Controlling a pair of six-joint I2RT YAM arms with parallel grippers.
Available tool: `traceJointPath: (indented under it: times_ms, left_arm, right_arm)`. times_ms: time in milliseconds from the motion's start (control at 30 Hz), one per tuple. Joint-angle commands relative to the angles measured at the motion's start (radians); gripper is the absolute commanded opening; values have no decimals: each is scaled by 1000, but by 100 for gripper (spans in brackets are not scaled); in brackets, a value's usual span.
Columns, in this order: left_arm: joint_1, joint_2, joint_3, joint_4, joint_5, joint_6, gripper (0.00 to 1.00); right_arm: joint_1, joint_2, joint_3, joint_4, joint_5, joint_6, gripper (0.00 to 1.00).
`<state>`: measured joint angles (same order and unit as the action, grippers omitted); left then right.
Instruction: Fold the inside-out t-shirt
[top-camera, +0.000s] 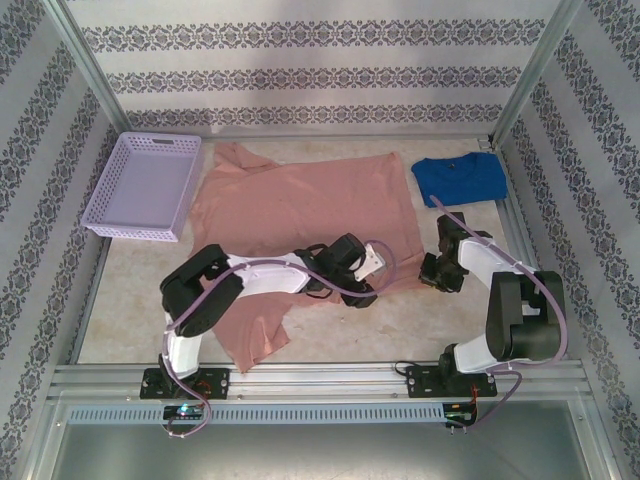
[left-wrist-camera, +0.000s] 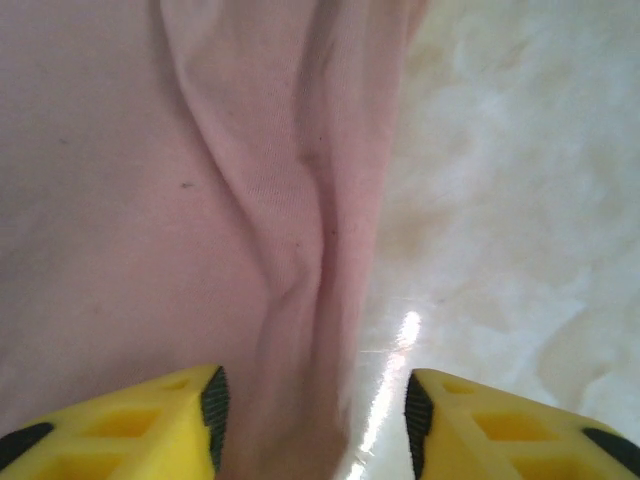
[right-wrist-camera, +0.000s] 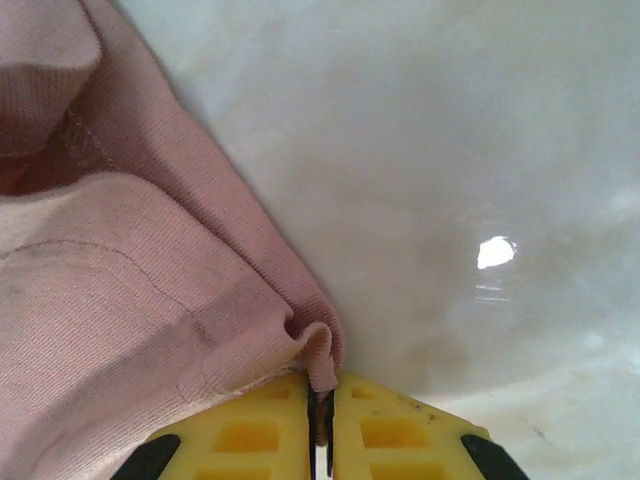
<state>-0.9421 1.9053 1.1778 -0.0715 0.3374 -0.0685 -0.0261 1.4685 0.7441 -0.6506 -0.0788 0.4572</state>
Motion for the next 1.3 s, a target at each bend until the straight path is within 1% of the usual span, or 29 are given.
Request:
traceJointPath:
  times_ms: [0, 100, 200, 300, 367, 433, 467, 533, 600, 633, 667, 733, 833, 933, 1033, 1267]
  left_arm:
    - [12, -140, -57, -9, 23, -81, 55]
    - [58, -259, -139, -40, 11, -161, 57]
    - [138, -385, -221, -147, -66, -249, 58]
    - [263, -489, -272, -277, -134, -318, 60]
    - [373, -536, -296, -332, -168, -353, 61]
    - [479, -555, -312, -333, -168, -372, 62]
    - [532, -554, -315, -325, -168, -379, 63]
    - [618, -532, -305, -292, -167, -386, 64]
    - [694, -482, -276, -251, -159, -385, 65]
    - [729, -434, -250, -234, -158, -386, 65]
    - [756, -393, -222, -215, -153, -387, 65]
    - [804, -300, -167, -183, -126, -397, 65]
    - [853, -173, -75, -168, -120, -406, 66]
    - [882, -70, 5, -174, -132, -412, 66]
    - [897, 15, 84, -193, -118, -420, 66]
    - [898, 151, 213, -263, -128, -388, 66]
  right_arm:
    - [-29, -27, -21, -52, 72, -9, 13]
    - [-46, -50, -26, -59, 93, 2, 13]
    - [-57, -76, -26, -71, 124, 12, 18]
    - [-57, -140, -38, -77, 148, 28, 24]
    - [-47, -229, -49, -75, 146, 40, 31]
    - [-6, -333, -54, -35, 134, 37, 37]
    - [38, -380, -54, 4, 132, 31, 40]
    - [142, -404, -46, 117, 115, 0, 46]
    - [230, -339, -8, 219, 103, -22, 50]
    - [253, -269, 25, 268, 78, -25, 52]
    - [261, -192, 67, 303, 35, -19, 52]
    - [262, -52, 137, 383, -12, -1, 53]
    - [259, 134, 247, 472, -23, 17, 54]
    - [246, 297, 376, 477, -21, 60, 53]
    - [237, 420, 491, 428, -15, 93, 51]
    - [194, 565, 604, 372, -10, 152, 48]
